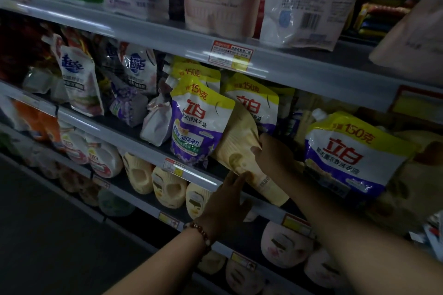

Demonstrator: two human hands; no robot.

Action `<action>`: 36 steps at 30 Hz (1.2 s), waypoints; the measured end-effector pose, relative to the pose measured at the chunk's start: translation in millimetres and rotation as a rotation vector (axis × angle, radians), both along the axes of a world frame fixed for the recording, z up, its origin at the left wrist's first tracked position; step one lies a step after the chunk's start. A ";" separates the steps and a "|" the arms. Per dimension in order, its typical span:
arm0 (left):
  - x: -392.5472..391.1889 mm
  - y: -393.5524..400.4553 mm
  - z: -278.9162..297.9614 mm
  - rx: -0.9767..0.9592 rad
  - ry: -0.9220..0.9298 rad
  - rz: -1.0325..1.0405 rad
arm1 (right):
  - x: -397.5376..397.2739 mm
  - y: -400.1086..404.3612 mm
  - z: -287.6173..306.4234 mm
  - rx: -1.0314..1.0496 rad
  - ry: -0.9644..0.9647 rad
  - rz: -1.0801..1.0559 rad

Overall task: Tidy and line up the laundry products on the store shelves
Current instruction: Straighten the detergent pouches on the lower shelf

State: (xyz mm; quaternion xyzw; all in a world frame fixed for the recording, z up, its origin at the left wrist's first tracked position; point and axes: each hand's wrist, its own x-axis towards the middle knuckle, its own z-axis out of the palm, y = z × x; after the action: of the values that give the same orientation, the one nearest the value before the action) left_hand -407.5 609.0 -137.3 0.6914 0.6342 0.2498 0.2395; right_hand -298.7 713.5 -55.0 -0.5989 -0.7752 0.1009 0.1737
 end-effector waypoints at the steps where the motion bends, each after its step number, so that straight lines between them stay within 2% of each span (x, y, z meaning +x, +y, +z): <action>1: 0.2 -1.8 2.4 0.004 -0.017 0.011 | 2.2 0.3 1.1 -0.008 0.015 0.000; 4: 1.0 -4.1 3.3 -0.041 -0.166 0.091 | 9.0 0.9 6.3 -0.052 0.048 -0.009; 8: 8.6 0.5 6.5 -0.083 -0.662 0.130 | 19.8 -0.8 13.3 -0.061 0.128 -0.015; 11: 17.2 5.8 19.1 -0.268 -1.025 0.229 | 26.2 -1.6 18.2 -0.021 0.178 -0.031; 13: 21.7 8.0 27.3 -0.381 -1.187 0.284 | 29.5 -2.5 22.1 -0.003 0.194 -0.034; 17: 30.6 11.0 35.6 -0.464 -1.286 0.263 | 34.3 -9.3 25.7 0.009 0.250 -0.005; 25: 44.2 9.0 35.8 -0.529 -1.348 0.229 | 50.1 -26.4 19.0 0.005 0.303 -0.029; 31: 54.2 5.0 26.3 -0.431 -1.368 0.214 | 60.5 -36.1 16.4 -0.021 0.343 -0.045; 36: 47.2 16.0 38.5 -0.273 -1.223 0.144 | 66.6 -42.1 22.0 -0.030 0.544 -0.087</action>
State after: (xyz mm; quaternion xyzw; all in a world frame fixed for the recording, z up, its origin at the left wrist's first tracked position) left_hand -360.2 625.0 -98.7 0.3422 0.4540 0.5321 0.6275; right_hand -232.1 671.5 -33.0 -0.5850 -0.6722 0.2621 0.3705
